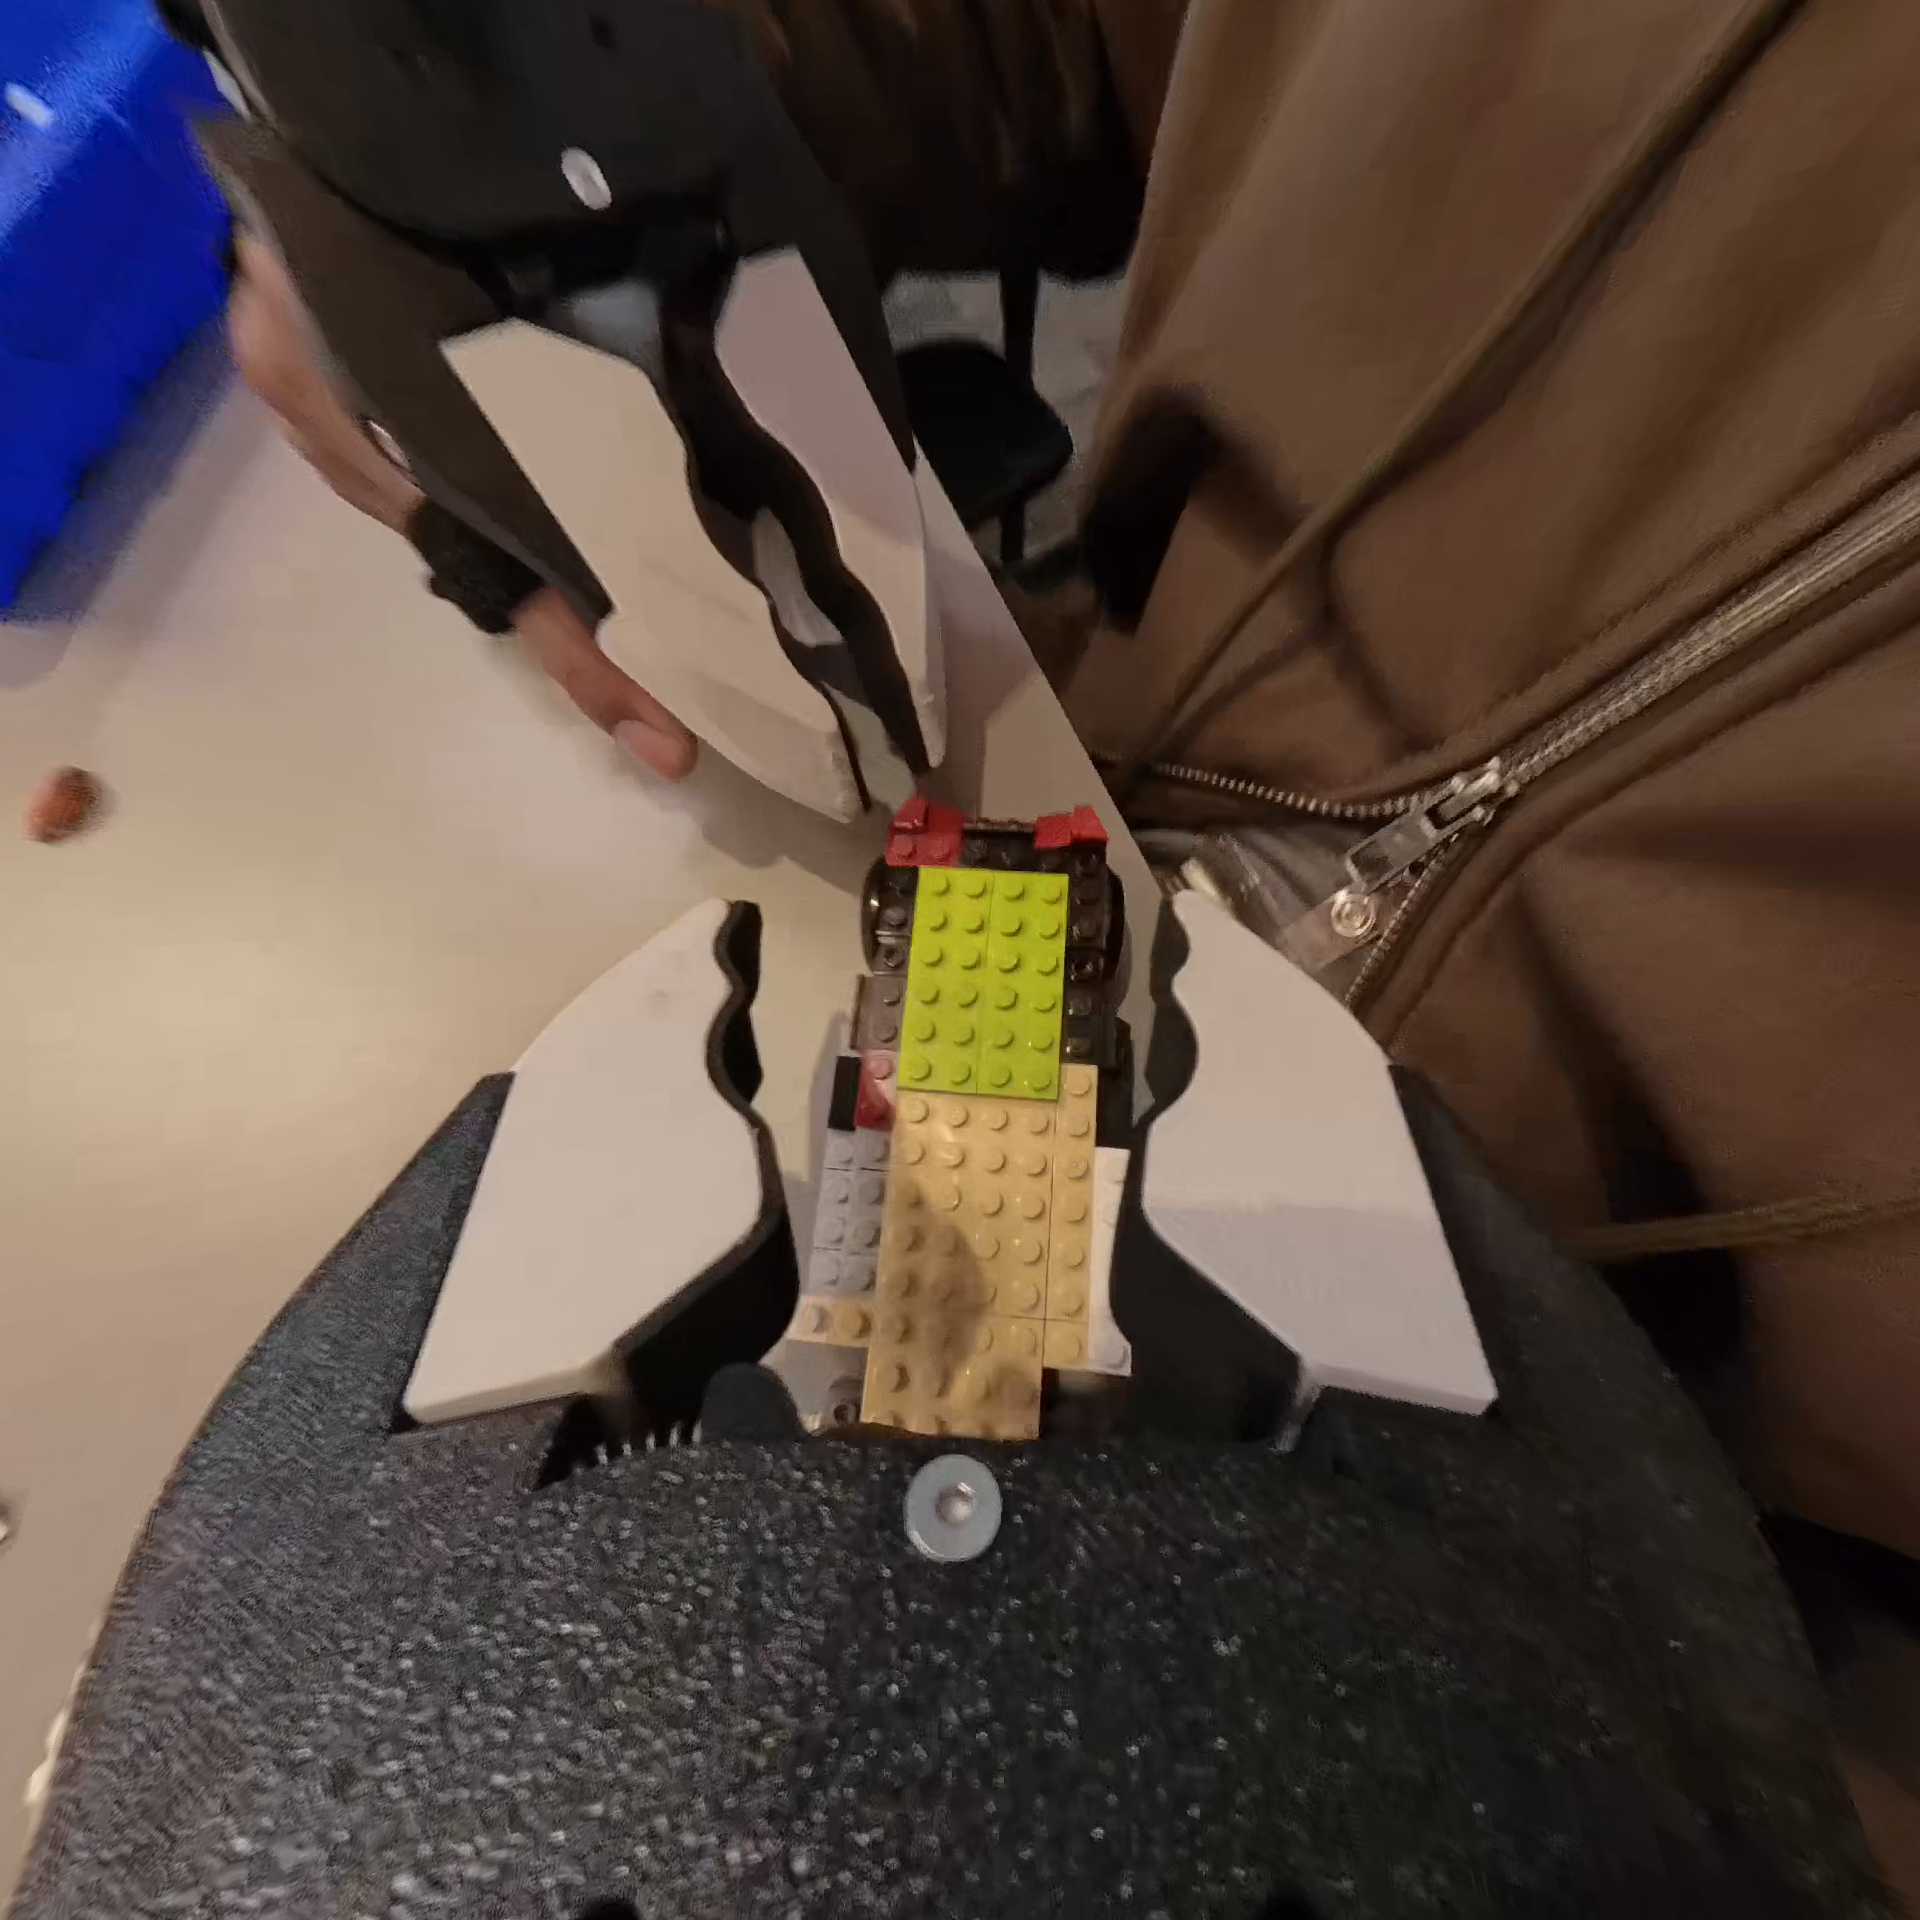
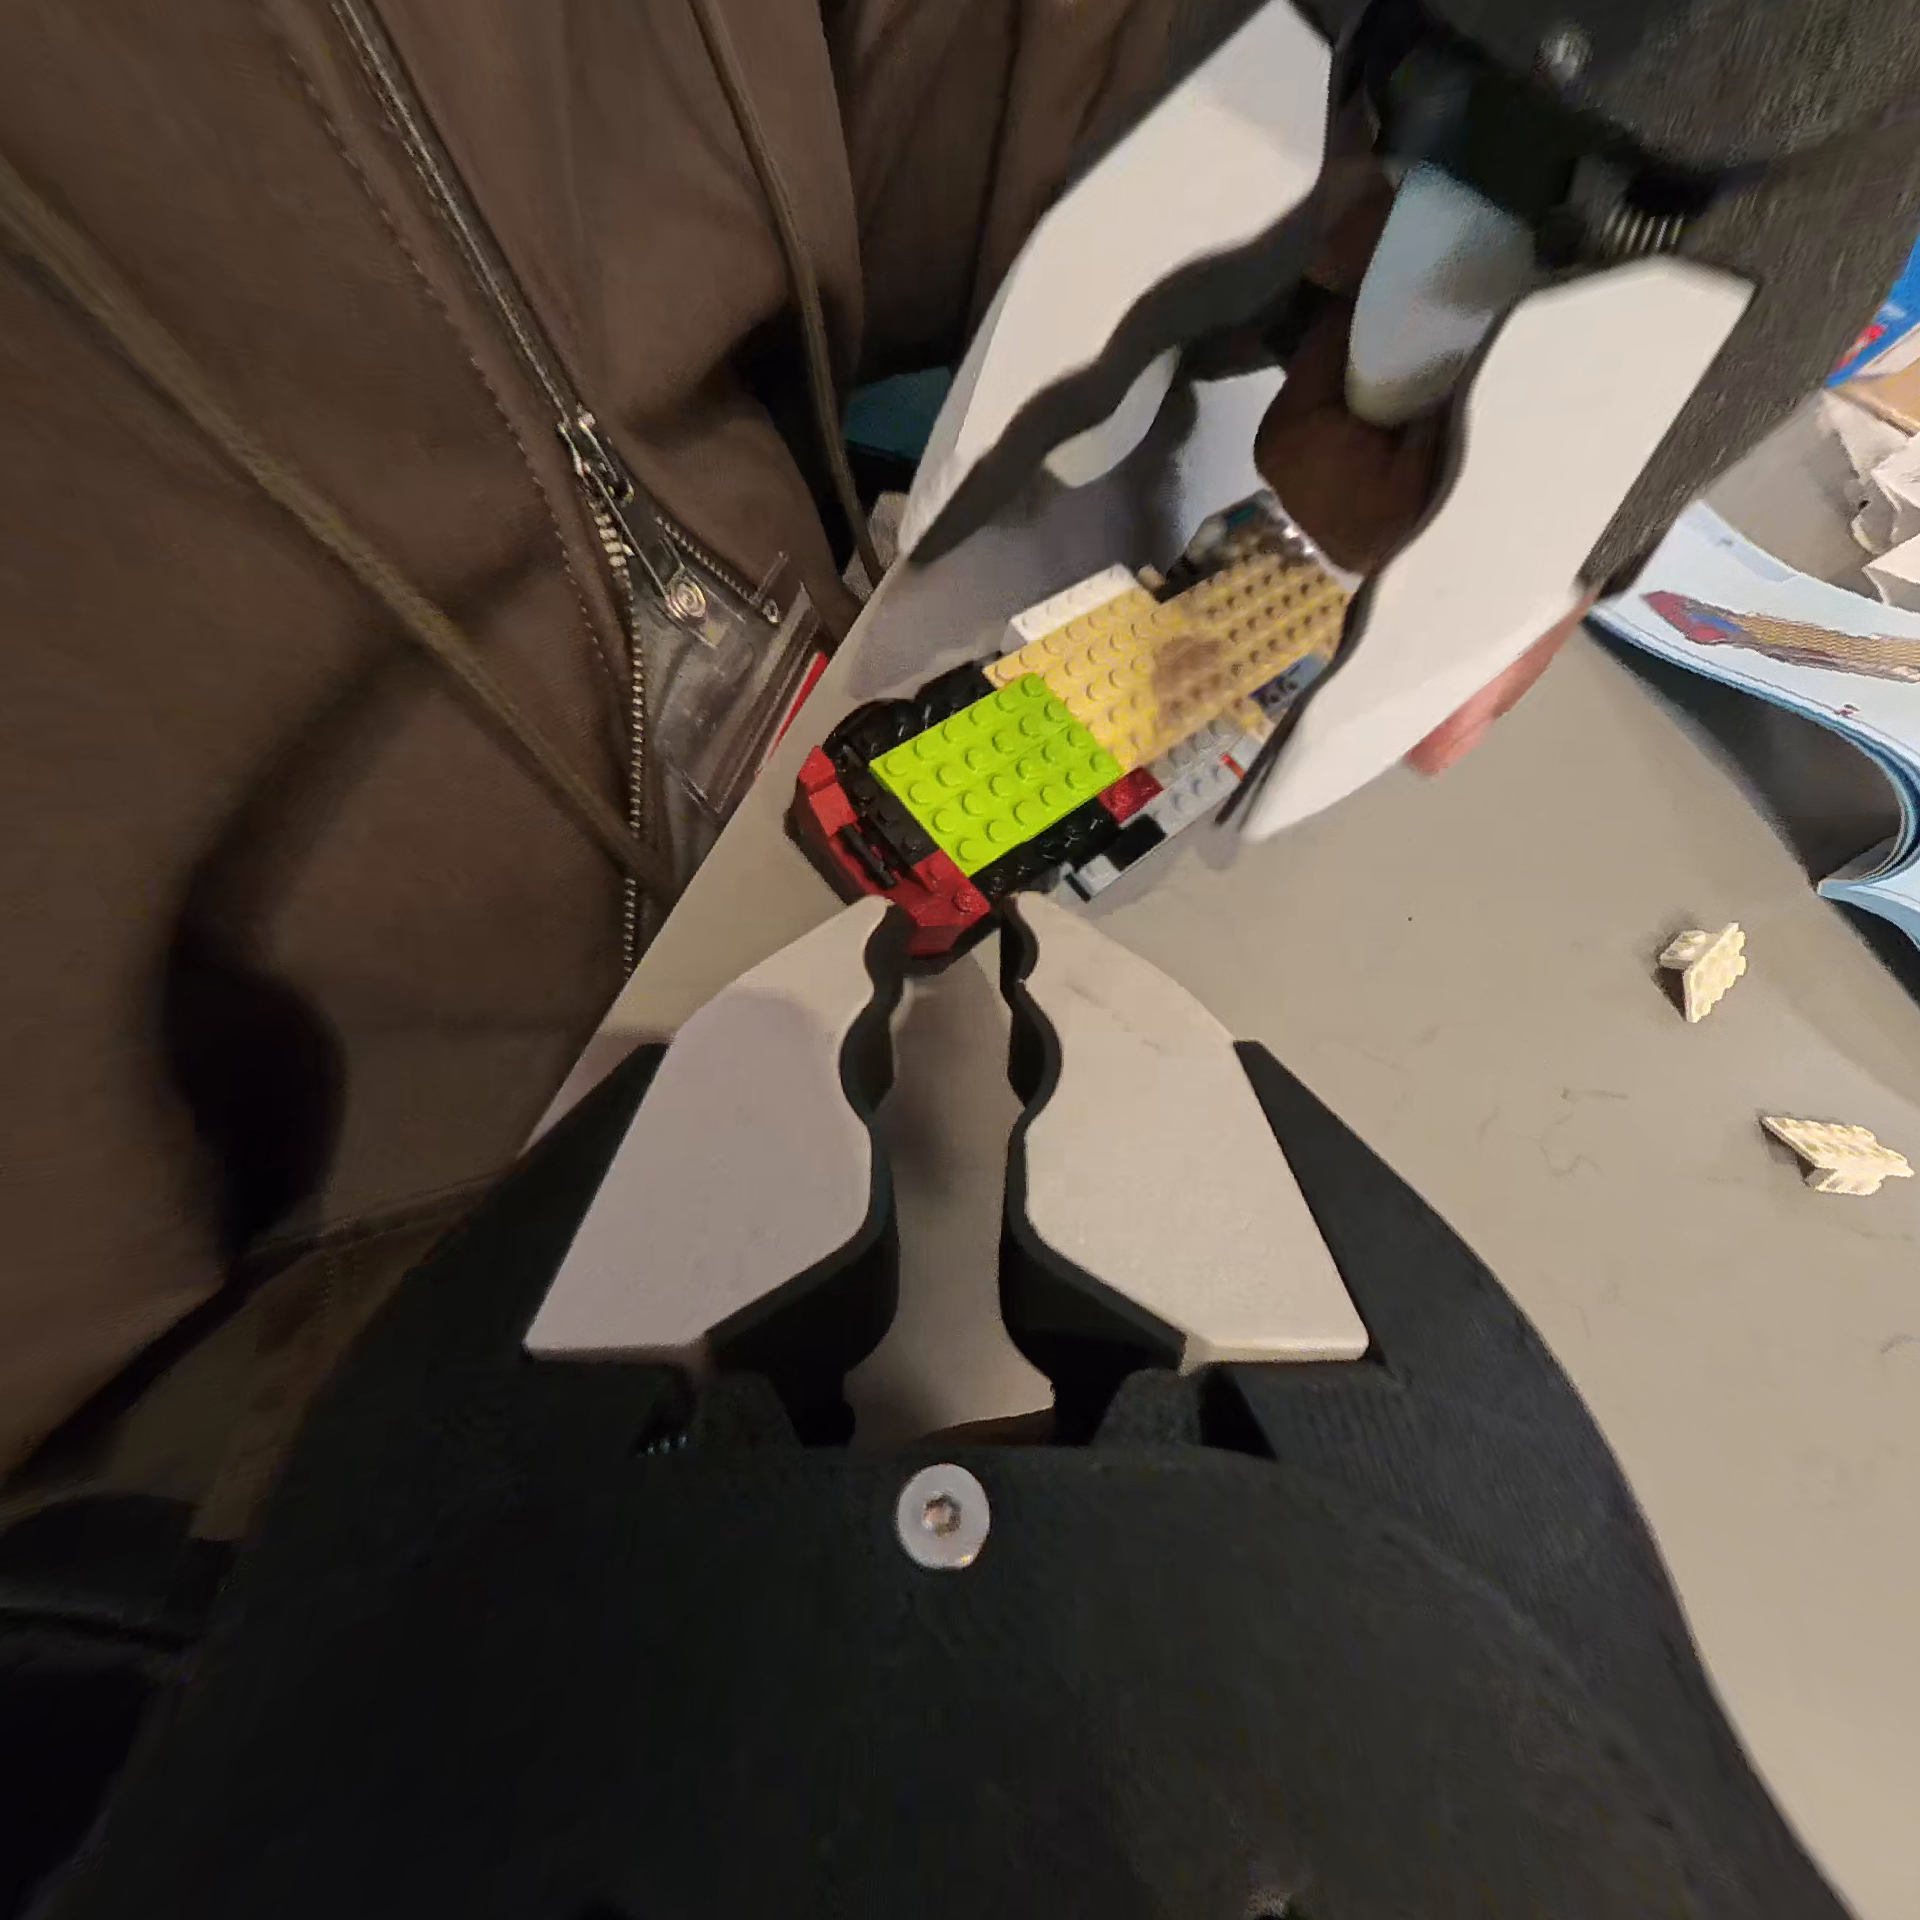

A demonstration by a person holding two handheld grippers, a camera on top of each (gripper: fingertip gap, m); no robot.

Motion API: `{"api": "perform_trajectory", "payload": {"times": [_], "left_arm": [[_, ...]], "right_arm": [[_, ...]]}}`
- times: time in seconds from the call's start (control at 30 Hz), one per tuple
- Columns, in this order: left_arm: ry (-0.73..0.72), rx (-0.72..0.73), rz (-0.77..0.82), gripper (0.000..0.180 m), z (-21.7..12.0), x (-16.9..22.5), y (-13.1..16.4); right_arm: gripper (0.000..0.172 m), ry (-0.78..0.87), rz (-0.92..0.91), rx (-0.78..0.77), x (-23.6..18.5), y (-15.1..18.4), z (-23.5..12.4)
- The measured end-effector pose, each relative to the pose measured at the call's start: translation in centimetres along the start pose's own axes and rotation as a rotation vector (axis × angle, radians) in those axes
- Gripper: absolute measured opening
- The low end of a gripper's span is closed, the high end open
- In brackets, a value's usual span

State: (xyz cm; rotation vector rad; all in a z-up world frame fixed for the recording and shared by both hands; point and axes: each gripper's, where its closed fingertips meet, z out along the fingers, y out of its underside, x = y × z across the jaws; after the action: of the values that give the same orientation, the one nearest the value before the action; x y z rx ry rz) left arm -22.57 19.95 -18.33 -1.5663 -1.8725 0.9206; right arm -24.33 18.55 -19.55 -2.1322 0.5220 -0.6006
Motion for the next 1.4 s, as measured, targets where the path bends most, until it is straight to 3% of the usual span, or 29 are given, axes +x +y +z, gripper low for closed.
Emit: {"api": "perform_trajectory", "payload": {"times": [0.1, 0.2, 0.33, 0.43, 0.5, 0.53, 0.6, 0.67, 0.93, 1.4], "left_arm": [[-0.119, 0.102, 0.003, 0.078, -4.1, -0.9, -1.5], [-0.318, 0.149, -0.044, 0.08, -11.3, -3.4, -0.2], [-0.672, 0.061, -0.249, 0.08, -22.3, -10.0, 7.6], [-0.758, 0.148, -0.492, 0.081, -26.7, -12.9, 13.8], [-0.755, 0.235, -0.582, 0.076, -26.8, -13.2, 16.9], [-0.742, 0.212, -0.622, 0.075, -26.2, -12.8, 18.6], [-0.746, 0.028, -0.648, 0.08, -25.2, -11.8, 22.1], [-0.736, -0.04, -0.648, 0.081, -24.9, -11.1, 23.5], [-0.641, -0.05, -0.665, 0.077, -24.9, -9.1, 23.1], [-0.531, -0.156, -0.669, 0.071, -22.0, -8.0, 23.6]], "right_arm": [[0.021, 0.015, 0.052, 0.035, 0.8, -0.2, -1.1], [0.023, 0.082, 0.044, -0.023, 3.3, 0.2, -1.5], [0.025, 0.14, -0.057, -0.141, 8.4, -0.3, 0.5], [0.027, 0.192, -0.148, -0.204, 13.5, -0.9, 3.8], [0.028, 0.215, -0.167, -0.192, 16.5, -1.4, 6.4], [0.029, 0.233, -0.172, -0.176, 17.9, -1.6, 7.7], [0.03, 0.271, -0.184, -0.134, 20.2, -1.9, 10.1], [0.032, 0.29, -0.214, -0.134, 21.7, -1.6, 12.1], [0.032, 0.303, -0.274, -0.14, 23.6, -1.8, 15.1], [0.025, 0.373, -0.262, -0.218, 24.3, -1.6, 15.5]]}}
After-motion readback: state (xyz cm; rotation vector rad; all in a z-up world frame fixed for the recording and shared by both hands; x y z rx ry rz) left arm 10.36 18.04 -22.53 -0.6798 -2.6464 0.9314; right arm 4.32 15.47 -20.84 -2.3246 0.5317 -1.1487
